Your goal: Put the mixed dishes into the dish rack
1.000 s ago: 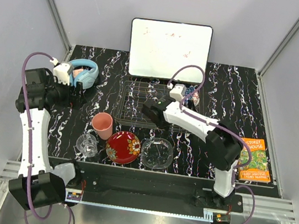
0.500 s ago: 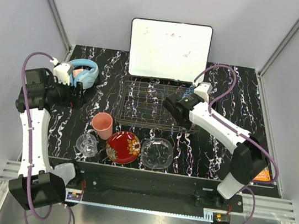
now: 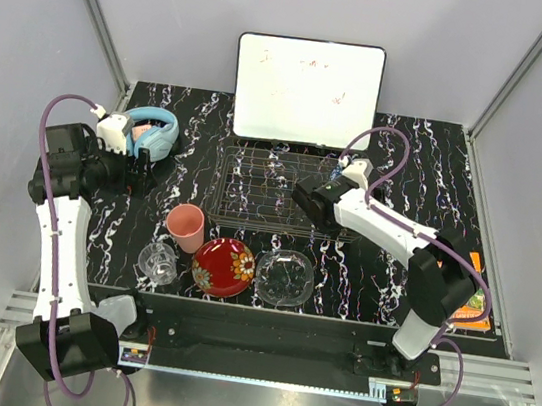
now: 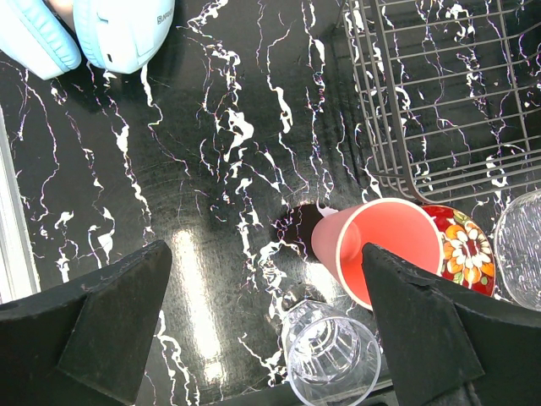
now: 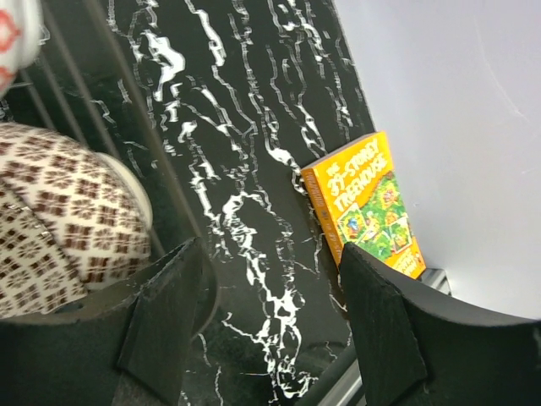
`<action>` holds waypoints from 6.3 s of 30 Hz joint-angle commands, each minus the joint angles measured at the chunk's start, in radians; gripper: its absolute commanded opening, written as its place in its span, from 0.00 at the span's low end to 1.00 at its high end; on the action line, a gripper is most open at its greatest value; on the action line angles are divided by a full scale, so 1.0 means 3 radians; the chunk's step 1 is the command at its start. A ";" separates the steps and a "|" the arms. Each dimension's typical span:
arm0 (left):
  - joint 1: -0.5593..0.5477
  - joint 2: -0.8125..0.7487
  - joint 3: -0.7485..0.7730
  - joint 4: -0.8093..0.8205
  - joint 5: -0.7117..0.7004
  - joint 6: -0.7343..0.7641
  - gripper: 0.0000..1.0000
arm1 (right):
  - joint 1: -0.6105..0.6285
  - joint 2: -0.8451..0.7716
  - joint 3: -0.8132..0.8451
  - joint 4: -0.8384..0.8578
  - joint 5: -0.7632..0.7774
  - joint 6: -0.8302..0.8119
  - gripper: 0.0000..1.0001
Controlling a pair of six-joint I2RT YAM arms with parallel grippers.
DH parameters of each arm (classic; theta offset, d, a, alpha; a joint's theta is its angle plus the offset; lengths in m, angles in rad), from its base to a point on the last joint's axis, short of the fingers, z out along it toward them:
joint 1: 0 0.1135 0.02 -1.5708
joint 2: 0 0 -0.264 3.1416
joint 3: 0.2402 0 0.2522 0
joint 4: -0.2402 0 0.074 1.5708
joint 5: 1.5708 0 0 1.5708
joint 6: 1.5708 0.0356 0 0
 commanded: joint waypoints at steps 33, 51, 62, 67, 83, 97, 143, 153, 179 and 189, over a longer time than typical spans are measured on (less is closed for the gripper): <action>0.0018 0.0024 -0.0063 0.0178 0.0077 -0.0058 0.99 | 0.0450 0.0012 0.0321 0.0880 -0.0389 -0.0642 0.69; 0.0023 0.0029 -0.0083 0.0193 0.0088 -0.0043 0.99 | 0.0655 -0.1566 -0.0752 0.1487 -0.2257 -0.0366 0.70; 0.0013 0.0003 -0.0011 0.0183 0.0103 -0.0099 0.99 | 0.0654 -0.1972 -0.2062 0.2444 -0.3001 0.0104 0.65; 0.0018 -0.0042 -0.0011 0.0158 0.0083 -0.0063 0.99 | 0.0644 -0.1773 -0.2236 0.2765 -0.3088 0.0150 0.65; 0.0018 -0.0099 0.0004 0.0111 0.0047 -0.0038 0.99 | 0.0655 -0.1123 -0.2226 0.3068 -0.3135 0.0396 0.55; 0.0018 -0.0078 0.0009 0.0117 0.0006 -0.0007 0.99 | 0.0655 -0.1205 -0.2262 0.2864 -0.3114 0.0595 0.00; 0.0018 0.0121 0.0050 0.0127 0.0067 -0.0130 0.99 | 0.0348 -0.1282 -0.1208 0.5876 -0.1927 -0.7243 0.00; 0.0024 0.0177 -0.0027 0.0193 0.0098 -0.0160 0.99 | 0.0046 -0.1047 -0.1116 0.5579 -0.2536 -0.7453 0.00; 0.0018 0.0310 0.0004 0.0296 0.0062 -0.0181 0.99 | -0.0286 -0.0678 -0.1459 0.5906 -0.2966 -0.7336 0.00; 0.0018 0.0300 0.0019 0.0306 0.0067 -0.0186 0.99 | -0.0281 -0.0540 -0.1561 0.6029 -0.2930 -0.7126 0.00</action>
